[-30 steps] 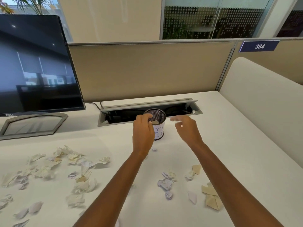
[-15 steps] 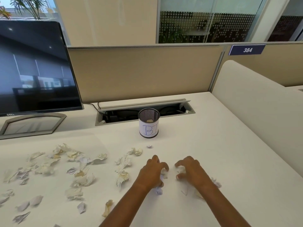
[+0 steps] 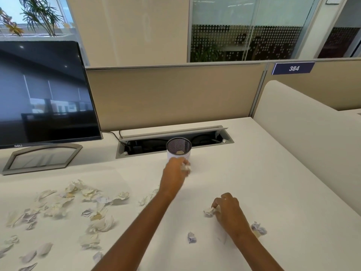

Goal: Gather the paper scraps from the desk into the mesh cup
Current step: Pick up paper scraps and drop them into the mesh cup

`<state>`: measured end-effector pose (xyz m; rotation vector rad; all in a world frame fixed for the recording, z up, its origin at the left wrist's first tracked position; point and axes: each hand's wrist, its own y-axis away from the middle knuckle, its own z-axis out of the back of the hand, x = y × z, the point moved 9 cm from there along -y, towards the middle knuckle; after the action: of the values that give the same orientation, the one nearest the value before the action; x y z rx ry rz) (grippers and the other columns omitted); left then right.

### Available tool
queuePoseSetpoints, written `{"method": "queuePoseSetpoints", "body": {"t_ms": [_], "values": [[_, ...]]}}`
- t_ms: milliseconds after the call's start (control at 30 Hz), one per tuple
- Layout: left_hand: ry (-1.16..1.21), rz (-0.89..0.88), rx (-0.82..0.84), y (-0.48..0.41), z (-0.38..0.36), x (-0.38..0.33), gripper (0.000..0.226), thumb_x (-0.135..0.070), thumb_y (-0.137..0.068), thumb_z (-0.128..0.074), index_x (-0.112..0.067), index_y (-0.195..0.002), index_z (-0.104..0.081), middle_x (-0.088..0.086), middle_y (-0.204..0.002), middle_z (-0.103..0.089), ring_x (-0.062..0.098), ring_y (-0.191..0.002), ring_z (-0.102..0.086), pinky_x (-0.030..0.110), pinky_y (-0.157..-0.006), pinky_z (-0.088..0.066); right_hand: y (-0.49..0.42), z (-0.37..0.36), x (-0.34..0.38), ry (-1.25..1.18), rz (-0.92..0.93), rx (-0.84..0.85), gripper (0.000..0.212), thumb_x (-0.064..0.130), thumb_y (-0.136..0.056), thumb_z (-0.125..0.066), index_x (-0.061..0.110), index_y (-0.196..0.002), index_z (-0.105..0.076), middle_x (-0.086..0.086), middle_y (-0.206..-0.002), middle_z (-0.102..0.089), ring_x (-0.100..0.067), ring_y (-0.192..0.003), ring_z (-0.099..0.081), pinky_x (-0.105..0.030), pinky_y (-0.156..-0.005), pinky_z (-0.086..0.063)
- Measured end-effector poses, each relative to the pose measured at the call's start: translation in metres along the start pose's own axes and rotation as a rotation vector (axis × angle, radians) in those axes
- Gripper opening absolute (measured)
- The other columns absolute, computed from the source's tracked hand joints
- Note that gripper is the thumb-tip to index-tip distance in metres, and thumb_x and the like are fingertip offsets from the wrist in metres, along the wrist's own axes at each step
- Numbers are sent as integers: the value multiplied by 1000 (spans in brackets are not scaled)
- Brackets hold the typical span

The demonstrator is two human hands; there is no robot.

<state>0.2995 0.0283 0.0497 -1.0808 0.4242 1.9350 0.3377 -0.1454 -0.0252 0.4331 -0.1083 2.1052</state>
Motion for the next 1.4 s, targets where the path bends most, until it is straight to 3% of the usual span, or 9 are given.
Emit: {"method": "queuePoseSetpoints", "body": {"t_ms": [100, 233, 333, 467, 600, 800, 1000, 1233, 1400], "values": [[-53, 21, -104, -37, 20, -11, 17, -7, -84, -63, -6, -101, -64, 14, -108, -57, 26, -96, -57, 25, -76, -40, -2, -3, 0, -1, -12, 10, 27, 5, -92, -41, 14, -107, -61, -7, -117, -53, -19, -108, -51, -20, -71, -40], [-58, 85, -109, -69, 27, -12, 21, -9, -86, -61, -3, -105, -62, 19, -119, -57, 31, -100, -60, 25, -76, -41, -9, -9, -3, -112, -18, 42, 21, 4, -89, -48, 9, -99, -66, -9, -102, -58, -16, -89, -55, -10, -54, -32], [-95, 104, -38, -79, 19, -9, 30, -7, -86, -60, -5, -116, -59, 20, -125, -54, 32, -106, -59, 28, -79, -45, -13, -10, -3, -281, -21, 98, 24, -7, -81, -54, 10, -82, -71, -13, -93, -67, -6, -67, -51, -6, -53, -35], [-91, 33, -68, -75, 25, -8, 34, -6, -91, -52, -8, -124, -57, 15, -130, -54, 27, -117, -54, 29, -93, -43, -23, 12, 3, -492, -55, 3, 22, -12, -75, -54, -1, -79, -72, -13, -89, -73, -13, -76, -56, -1, -57, -37], [-6, 10, -192, -57, 45, 1, 35, 1, -94, -43, -8, -125, -55, 12, -132, -53, 26, -120, -52, 28, -100, -40, -51, 53, 37, -581, -11, -131, 18, -7, -76, -57, -1, -84, -73, -5, -74, -65, -4, -55, -50, -2, -46, -37], [-165, 105, -136, -26, 46, 41, 35, -2, -94, -44, -12, -126, -53, 16, -130, -50, 30, -119, -50, 33, -98, -40, -107, 111, 104, -509, 109, -351, 19, -3, -79, -54, 0, -87, -71, -20, -94, -69, -32, -86, -62, -28, -67, -43], [-444, 265, 228, 6, 12, 83, 49, -32, -90, -57, -23, -136, -42, 14, -134, -41, 30, -127, -41, 37, -105, -39, -135, 88, 135, -323, 152, -200, 37, -7, -85, -48, 5, -116, -61, -17, -125, -53, -31, -111, -55, -35, -89, -46], [-479, 231, 234, 18, 1, 89, 36, -18, -86, -62, -23, -122, -57, 11, -124, -45, 26, -116, -49, 35, -92, -47, -75, 82, 133, -366, 371, -504, 28, -10, -82, -46, 0, -98, -66, -18, -102, -58, -30, -97, -54, -30, -78, -46], [-435, 204, 129, 20, 5, 88, 19, -11, -89, -54, -10, -104, -65, 13, -116, -55, 26, -108, -55, 36, -85, -51, -60, 5, 122, -199, 407, -207, 30, 0, -88, -43, 7, -109, -64, -11, -115, -57, -23, -109, -53, -32, -83, -50]]}}
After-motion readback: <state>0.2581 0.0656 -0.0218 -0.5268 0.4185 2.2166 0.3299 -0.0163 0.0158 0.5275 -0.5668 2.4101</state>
